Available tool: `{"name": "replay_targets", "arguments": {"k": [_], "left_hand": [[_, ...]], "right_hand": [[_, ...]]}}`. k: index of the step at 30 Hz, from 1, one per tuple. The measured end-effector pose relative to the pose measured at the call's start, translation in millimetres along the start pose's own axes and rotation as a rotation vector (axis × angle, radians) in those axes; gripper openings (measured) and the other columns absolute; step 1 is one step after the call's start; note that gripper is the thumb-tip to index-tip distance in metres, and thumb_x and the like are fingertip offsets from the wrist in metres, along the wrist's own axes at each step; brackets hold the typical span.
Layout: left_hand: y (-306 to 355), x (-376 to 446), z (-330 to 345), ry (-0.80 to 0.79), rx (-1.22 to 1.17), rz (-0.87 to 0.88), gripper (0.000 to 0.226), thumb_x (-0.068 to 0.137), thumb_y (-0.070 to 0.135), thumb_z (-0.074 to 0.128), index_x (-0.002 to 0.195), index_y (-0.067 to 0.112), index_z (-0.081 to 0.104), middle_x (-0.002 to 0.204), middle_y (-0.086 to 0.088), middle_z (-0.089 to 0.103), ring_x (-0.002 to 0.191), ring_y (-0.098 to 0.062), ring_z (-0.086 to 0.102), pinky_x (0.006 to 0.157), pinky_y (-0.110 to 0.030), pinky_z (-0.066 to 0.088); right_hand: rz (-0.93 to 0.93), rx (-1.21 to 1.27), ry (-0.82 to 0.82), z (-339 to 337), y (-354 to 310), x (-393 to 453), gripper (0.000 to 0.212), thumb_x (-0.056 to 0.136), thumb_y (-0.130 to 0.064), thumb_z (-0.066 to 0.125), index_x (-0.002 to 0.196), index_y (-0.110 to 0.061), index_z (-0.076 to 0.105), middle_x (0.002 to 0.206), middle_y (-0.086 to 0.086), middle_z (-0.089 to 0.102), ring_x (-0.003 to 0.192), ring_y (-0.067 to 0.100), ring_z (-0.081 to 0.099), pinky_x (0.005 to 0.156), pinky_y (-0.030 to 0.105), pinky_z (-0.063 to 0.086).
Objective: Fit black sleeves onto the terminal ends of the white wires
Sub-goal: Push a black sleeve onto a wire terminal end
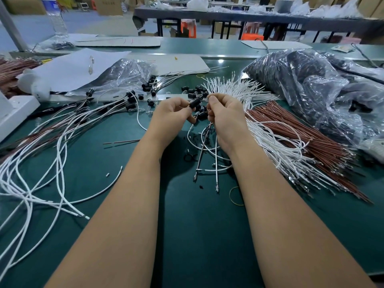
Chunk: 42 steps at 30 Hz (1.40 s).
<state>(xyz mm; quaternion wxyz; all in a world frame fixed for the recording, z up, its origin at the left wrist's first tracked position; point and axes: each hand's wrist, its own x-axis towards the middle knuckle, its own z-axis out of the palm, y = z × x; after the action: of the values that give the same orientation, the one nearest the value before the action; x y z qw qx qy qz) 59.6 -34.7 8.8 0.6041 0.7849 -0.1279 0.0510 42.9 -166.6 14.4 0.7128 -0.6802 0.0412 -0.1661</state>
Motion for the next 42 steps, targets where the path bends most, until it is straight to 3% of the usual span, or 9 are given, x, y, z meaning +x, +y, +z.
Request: {"name": "replay_targets", "arguments": {"k": [6,9,19,30,37,42], "left_hand": [[0.7,-1.1,-0.5,-0.027,0.036,0.03,0.015,0.092,0.012,0.057,0.082,0.017,0.066,0.061,0.007,0.068,0.061,-0.018,0.041,0.062,-0.029,0.037],[0.7,-1.7,-2.3,-0.03,0.057,0.05,0.018,0.092,0.011,0.057,0.079,0.018,0.067,0.062,0.007,0.067,0.053,-0.008,0.041,0.059,-0.025,0.037],[-0.8,-1.8,-3.4,-0.016,0.113,0.077,0.015,0.091,0.011,0.057,0.085,0.01,0.071,0.064,0.004,0.066,0.046,-0.002,0.037,0.047,-0.011,0.033],[-4.6,1.4,-1.1,0.054,0.141,0.082,0.011,0.091,0.011,0.058,0.096,0.008,0.068,0.07,0.003,0.068,0.048,0.005,0.047,0.052,-0.007,0.035],[-1.8,0.3,3.0,0.06,0.13,0.087,0.011,0.085,0.006,0.059,0.09,0.007,0.069,0.077,-0.008,0.071,0.045,0.004,0.046,0.05,-0.008,0.035],[0.4,-1.1,2.7,0.071,0.111,0.105,0.011,0.086,0.008,0.06,0.083,0.009,0.071,0.072,-0.004,0.069,0.046,0.003,0.047,0.052,-0.01,0.037]], "right_hand": [[-0.068,-0.23,-0.007,1.3,6.1,2.5,0.015,0.1,-0.017,0.049,0.097,-0.01,0.062,0.073,-0.004,0.053,0.063,0.007,0.044,0.06,0.022,0.039],[-0.09,-0.218,0.01,0.9,6.4,2.3,0.011,0.098,-0.014,0.054,0.091,-0.017,0.061,0.08,-0.004,0.058,0.072,0.008,0.052,0.069,0.023,0.045],[-0.115,-0.12,0.035,-0.5,2.0,-0.2,0.016,0.094,-0.01,0.058,0.085,-0.022,0.064,0.077,-0.006,0.06,0.069,0.004,0.053,0.065,0.016,0.044],[-0.097,-0.159,0.001,-0.8,1.4,-0.5,0.02,0.094,-0.011,0.057,0.082,-0.022,0.069,0.074,-0.007,0.063,0.068,0.005,0.054,0.066,0.02,0.046],[-0.113,-0.137,0.026,-2.1,2.2,-0.2,0.018,0.092,-0.009,0.06,0.084,-0.023,0.067,0.077,-0.005,0.064,0.071,0.006,0.058,0.069,0.02,0.049],[-0.147,-0.206,0.082,-2.0,3.2,1.7,0.017,0.092,-0.015,0.063,0.079,-0.026,0.062,0.076,-0.006,0.063,0.071,0.008,0.058,0.071,0.024,0.051]]}}
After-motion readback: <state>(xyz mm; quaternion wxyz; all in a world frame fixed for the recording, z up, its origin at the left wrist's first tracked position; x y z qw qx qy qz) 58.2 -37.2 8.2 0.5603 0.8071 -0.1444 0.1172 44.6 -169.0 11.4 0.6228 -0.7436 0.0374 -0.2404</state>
